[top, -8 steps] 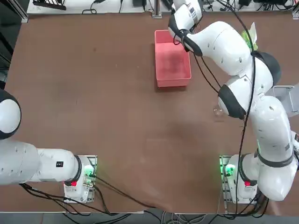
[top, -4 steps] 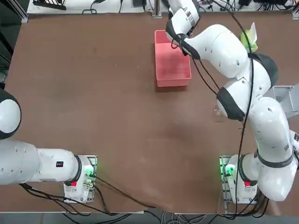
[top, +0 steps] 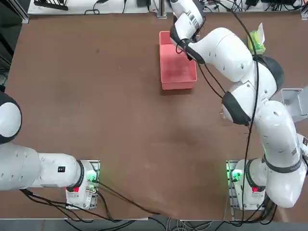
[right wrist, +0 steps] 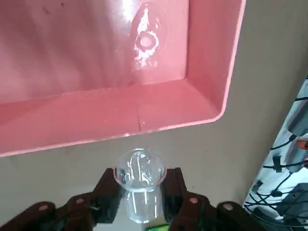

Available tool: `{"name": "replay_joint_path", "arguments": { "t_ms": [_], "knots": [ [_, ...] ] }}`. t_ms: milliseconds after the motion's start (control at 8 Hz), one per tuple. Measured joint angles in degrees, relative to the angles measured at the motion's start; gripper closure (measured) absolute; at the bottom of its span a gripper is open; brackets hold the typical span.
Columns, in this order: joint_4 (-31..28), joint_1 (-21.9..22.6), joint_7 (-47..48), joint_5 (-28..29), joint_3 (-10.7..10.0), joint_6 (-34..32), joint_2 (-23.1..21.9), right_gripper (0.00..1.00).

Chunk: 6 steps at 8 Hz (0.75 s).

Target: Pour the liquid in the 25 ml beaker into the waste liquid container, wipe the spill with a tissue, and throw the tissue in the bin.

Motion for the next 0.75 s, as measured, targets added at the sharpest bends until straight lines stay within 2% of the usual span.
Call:
{"name": "replay_joint_path", "arguments": {
  "t_ms": [750],
  "knots": [
    [1.3,0.7,0.0,-4.0,0.0,-0.4,1.9,0.53]
  ]
}}
